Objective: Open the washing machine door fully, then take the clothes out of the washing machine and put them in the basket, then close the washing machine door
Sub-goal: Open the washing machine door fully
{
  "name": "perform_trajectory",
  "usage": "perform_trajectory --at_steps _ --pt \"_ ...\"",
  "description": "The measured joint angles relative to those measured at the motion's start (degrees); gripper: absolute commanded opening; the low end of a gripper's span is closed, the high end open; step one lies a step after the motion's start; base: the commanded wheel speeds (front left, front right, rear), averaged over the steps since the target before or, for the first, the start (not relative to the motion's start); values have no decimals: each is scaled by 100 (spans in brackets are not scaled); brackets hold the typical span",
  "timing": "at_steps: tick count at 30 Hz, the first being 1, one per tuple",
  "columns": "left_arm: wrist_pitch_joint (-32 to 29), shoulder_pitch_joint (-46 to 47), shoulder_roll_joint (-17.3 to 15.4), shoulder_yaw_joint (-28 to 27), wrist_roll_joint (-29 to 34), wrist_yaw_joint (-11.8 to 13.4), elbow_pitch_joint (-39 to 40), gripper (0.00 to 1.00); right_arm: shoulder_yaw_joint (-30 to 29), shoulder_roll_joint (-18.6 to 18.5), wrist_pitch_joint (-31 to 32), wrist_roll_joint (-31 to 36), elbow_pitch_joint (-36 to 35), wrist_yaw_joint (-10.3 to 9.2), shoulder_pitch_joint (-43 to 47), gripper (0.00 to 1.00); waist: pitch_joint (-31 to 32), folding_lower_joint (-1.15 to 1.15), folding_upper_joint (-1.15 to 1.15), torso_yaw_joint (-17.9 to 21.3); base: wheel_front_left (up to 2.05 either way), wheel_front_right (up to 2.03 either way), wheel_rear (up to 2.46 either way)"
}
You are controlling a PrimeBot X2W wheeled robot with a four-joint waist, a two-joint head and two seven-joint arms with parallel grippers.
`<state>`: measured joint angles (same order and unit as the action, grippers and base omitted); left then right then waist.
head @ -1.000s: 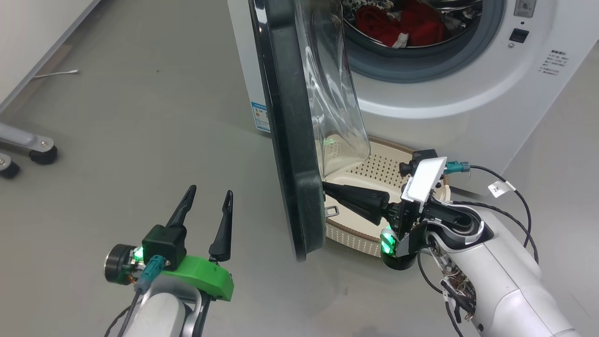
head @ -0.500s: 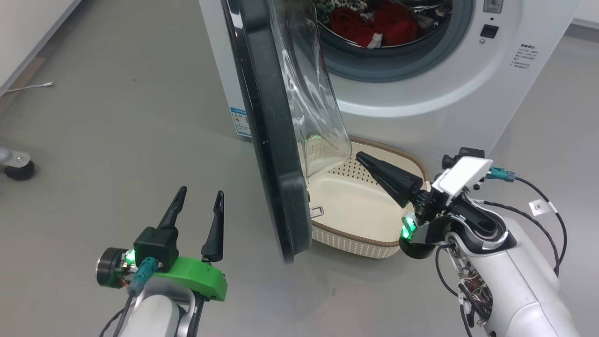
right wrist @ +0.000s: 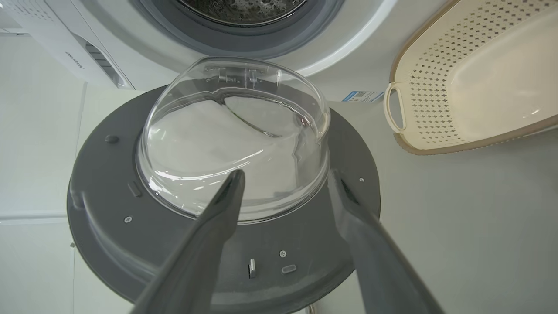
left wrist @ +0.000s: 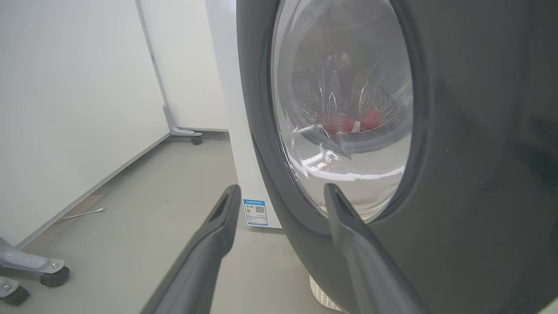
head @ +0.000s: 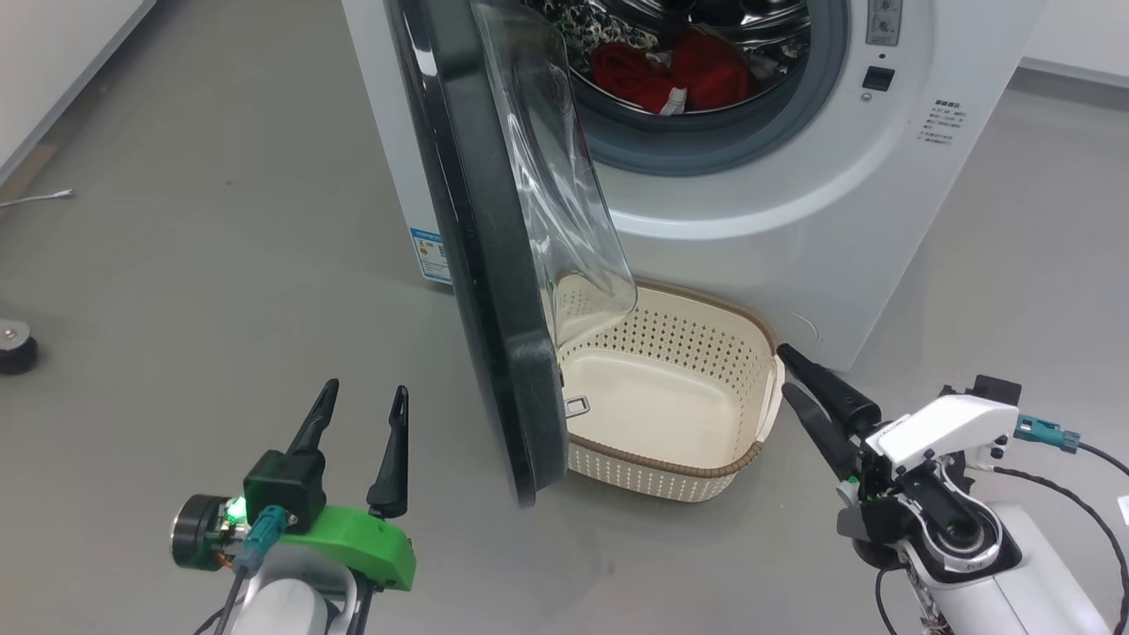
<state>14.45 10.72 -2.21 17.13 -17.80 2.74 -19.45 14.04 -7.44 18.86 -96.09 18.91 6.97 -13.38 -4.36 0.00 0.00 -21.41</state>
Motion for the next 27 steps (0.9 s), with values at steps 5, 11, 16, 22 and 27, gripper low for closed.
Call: perform_trajectory --at_steps 5,11,16,22,27 --pt "0 -81 -30 -16 21 0 -38 100 51 -144 -631 746 -132 0 274 100 70 0 0 95 0 0 0" --pt "0 -88 -36 -21 34 -1 -81 100 221 -422 -1489 1863 -145 0 582 100 153 0 0 174 0 0 0" --pt "-1 -94 -36 -38 35 -1 -120 100 471 -868 -2338 3231 52 -5 719 100 175 0 0 202 0 0 0" --pt "-1 -105 -49 -102 35 -1 -142 100 672 -1105 -3312 4508 144 -445 719 100 190 0 0 263 0 0 0" --pt "-1 -105 -51 -136 35 -1 -157 100 700 -1284 -3488 5289 157 -915 719 100 188 0 0 294 0 0 0"
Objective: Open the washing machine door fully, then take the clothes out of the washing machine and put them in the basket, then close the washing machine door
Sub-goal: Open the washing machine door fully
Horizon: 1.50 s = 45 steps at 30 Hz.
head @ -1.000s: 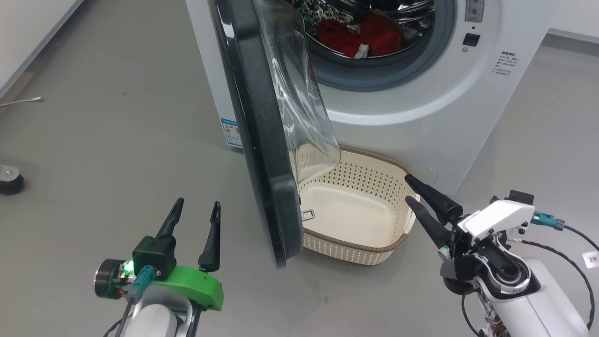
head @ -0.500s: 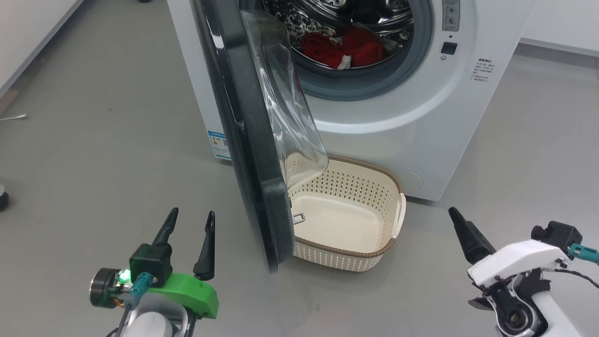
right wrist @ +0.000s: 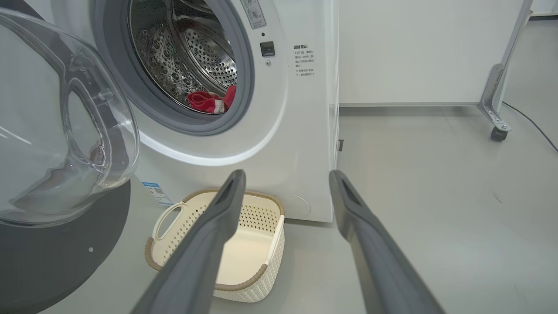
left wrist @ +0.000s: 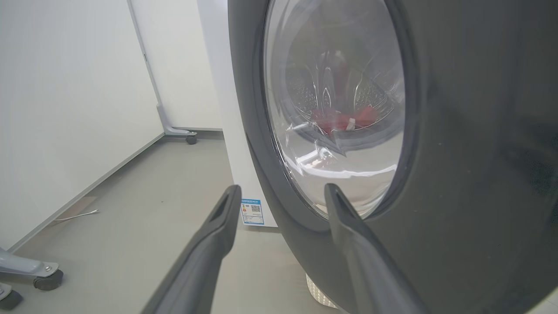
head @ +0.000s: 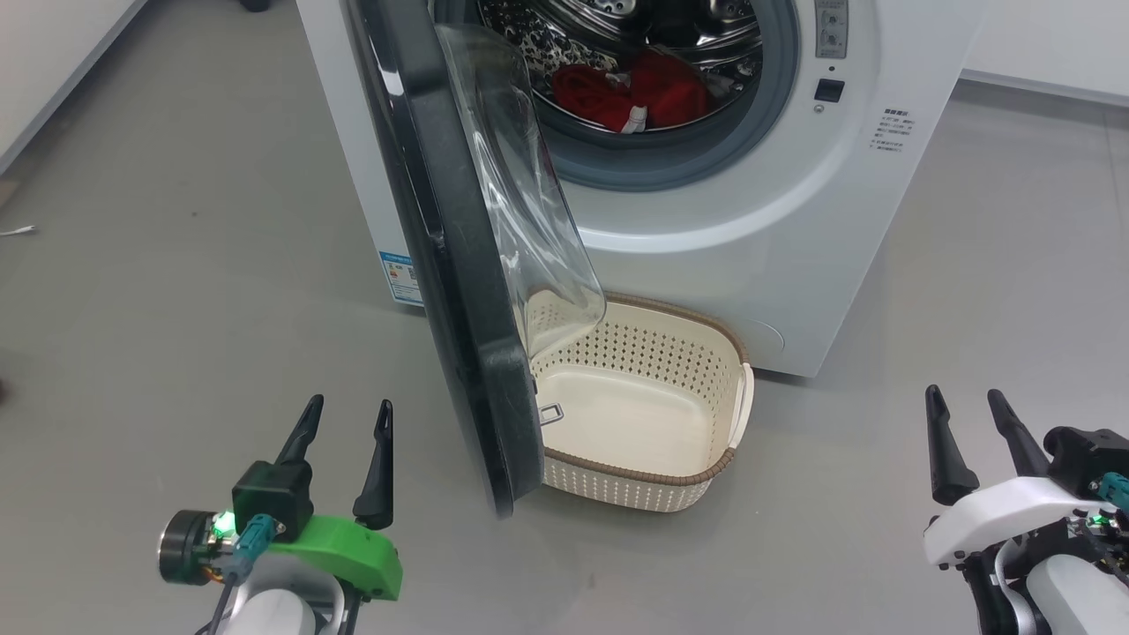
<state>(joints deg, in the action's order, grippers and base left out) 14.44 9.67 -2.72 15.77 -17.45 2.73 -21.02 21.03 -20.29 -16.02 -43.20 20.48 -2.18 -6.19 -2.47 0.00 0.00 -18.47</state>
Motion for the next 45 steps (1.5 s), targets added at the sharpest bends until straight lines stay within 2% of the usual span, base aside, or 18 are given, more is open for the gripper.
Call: perform_trajectory --at_steps 5,11,18,27,45 --pt "0 0 -4 -49 46 0 -22 100 -59 -102 90 532 -86 -356 22 100 8 0 0 42 0 0 0" --pt "0 -1 -12 -75 59 0 -49 100 -524 -23 111 1045 -542 -446 143 100 47 0 0 98 0 0 0" --pt "0 -34 -11 -102 59 0 -77 100 -711 391 111 1360 -839 -454 626 100 70 0 0 169 0 0 0" --pt "0 -63 -11 -101 82 0 -134 100 -705 744 111 1696 -1027 -457 1049 100 98 0 0 218 0 0 0" --pt "0 -83 -10 -99 100 0 -192 100 -786 1026 111 2098 -1221 -461 1318 100 146 0 0 220 0 0 0"
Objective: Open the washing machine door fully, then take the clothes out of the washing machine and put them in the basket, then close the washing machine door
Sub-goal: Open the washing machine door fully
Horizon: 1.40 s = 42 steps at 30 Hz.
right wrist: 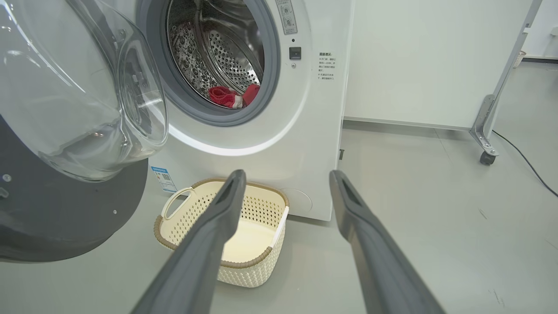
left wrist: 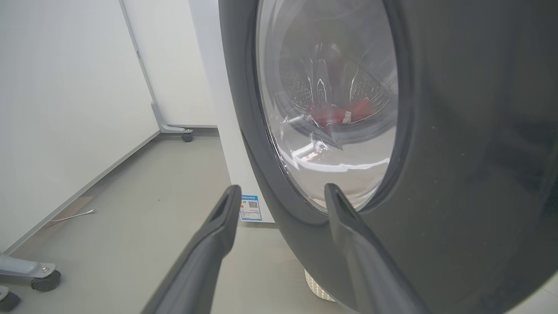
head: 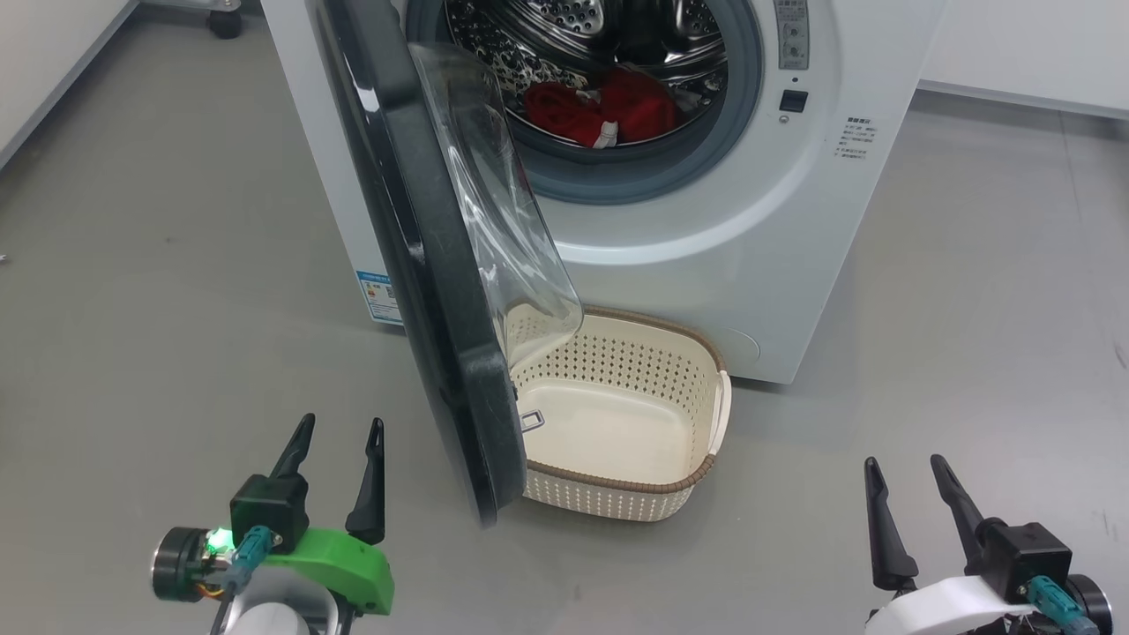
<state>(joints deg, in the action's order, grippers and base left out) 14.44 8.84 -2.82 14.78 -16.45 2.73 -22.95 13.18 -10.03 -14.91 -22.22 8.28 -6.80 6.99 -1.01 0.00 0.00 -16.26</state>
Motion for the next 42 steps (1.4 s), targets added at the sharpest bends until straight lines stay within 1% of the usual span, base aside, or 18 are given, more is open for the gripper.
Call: perform_trajectory --at_steps 12,13,14,15,16,17,26,29,35,37,42 --pt "0 -1 1 -4 15 -1 -16 100 -74 123 0 160 -59 0 71 100 -24 0 0 -1 0 0 0" --pt "0 -1 1 -4 15 -1 -20 79 -85 123 0 172 -59 0 72 100 -27 0 0 -1 0 0 0" --pt "0 -1 2 -5 15 -1 -26 43 -97 125 0 172 -59 0 74 100 -30 0 0 -1 0 0 0" --pt "0 -1 2 -5 15 -1 -32 28 -108 127 0 174 -60 1 75 100 -32 0 0 0 0 0 0" --pt "0 -1 2 -5 15 -1 -33 7 -116 133 0 176 -62 1 77 100 -35 0 0 0 0 0 0" --pt "0 -1 2 -5 15 -1 -36 0 -125 142 0 187 -63 1 79 100 -37 0 0 0 0 0 0" --pt "0 0 4 -4 15 -5 -35 0 -200 194 0 271 -74 15 88 100 -42 0 0 -23 0 0 0" --pt "0 4 7 -29 60 -1 78 0 -232 222 0 289 -74 16 107 100 -33 0 0 -44 0 0 0" --pt "0 165 8 -157 199 59 681 0 -255 266 0 341 -75 29 168 100 -15 0 0 -92 0 0 0" --pt "0 283 11 -178 238 63 981 0 -269 266 0 380 -75 68 169 100 -13 0 0 -109 0 0 0" --pt "14 662 19 -197 390 102 1857 0 -303 276 -1 426 -74 87 169 100 -2 0 0 -141 0 0 0"
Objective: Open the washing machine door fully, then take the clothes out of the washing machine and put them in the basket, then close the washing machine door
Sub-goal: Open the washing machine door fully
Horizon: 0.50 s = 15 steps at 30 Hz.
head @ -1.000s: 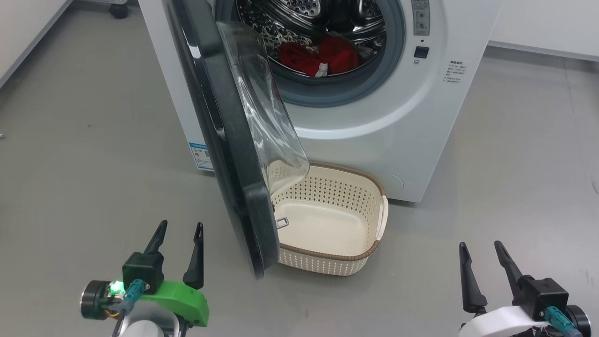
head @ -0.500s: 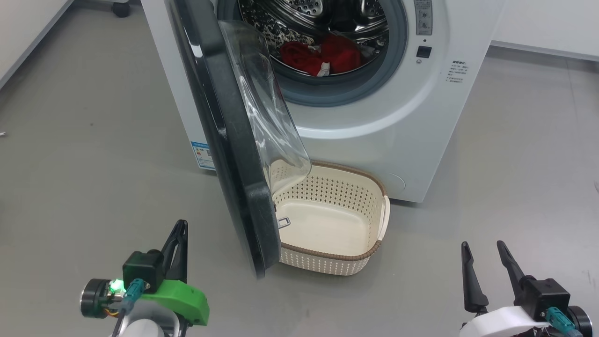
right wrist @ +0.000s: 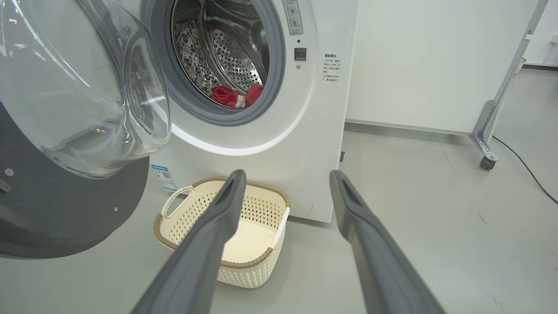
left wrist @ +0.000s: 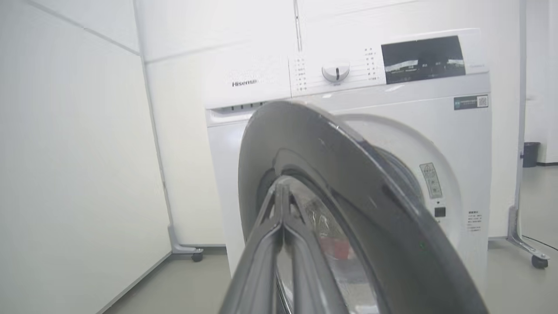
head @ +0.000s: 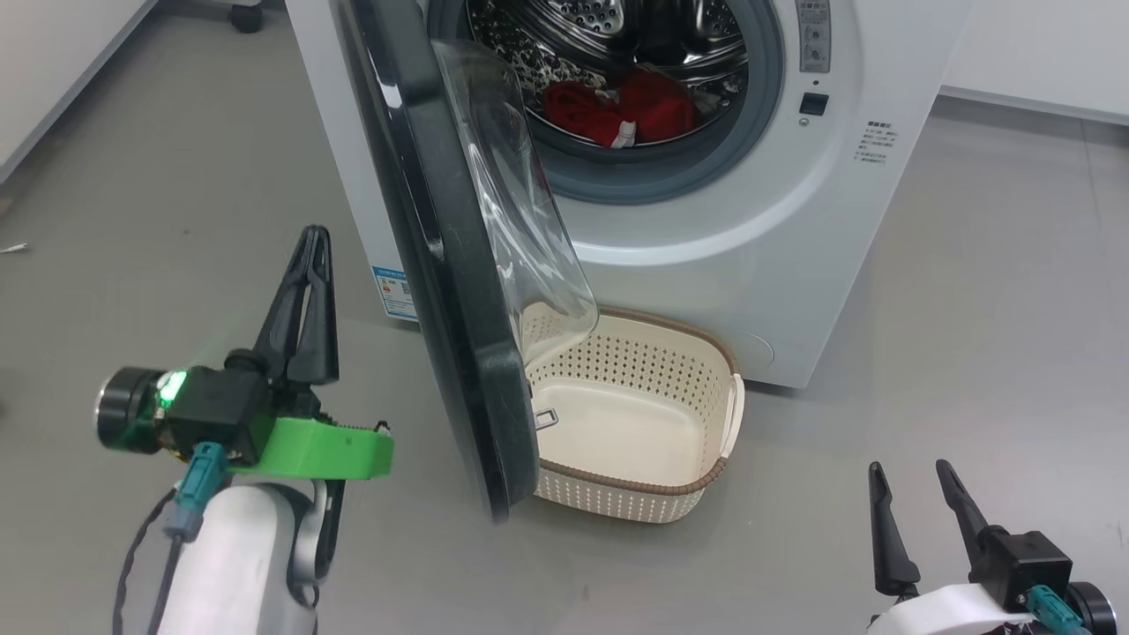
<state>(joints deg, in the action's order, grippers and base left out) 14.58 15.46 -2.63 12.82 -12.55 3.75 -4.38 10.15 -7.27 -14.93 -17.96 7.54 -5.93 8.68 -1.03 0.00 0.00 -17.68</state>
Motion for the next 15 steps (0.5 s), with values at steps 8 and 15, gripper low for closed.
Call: perform_trajectory --at_steps 8,15 --pt "19 250 11 419 5 -103 1016 0 53 69 1 48 55 119 -1 100 81 0 0 42 0 0 0" --pt "19 211 14 1317 -112 -381 1232 0 23 104 1 63 64 132 4 100 117 0 0 109 0 0 0"
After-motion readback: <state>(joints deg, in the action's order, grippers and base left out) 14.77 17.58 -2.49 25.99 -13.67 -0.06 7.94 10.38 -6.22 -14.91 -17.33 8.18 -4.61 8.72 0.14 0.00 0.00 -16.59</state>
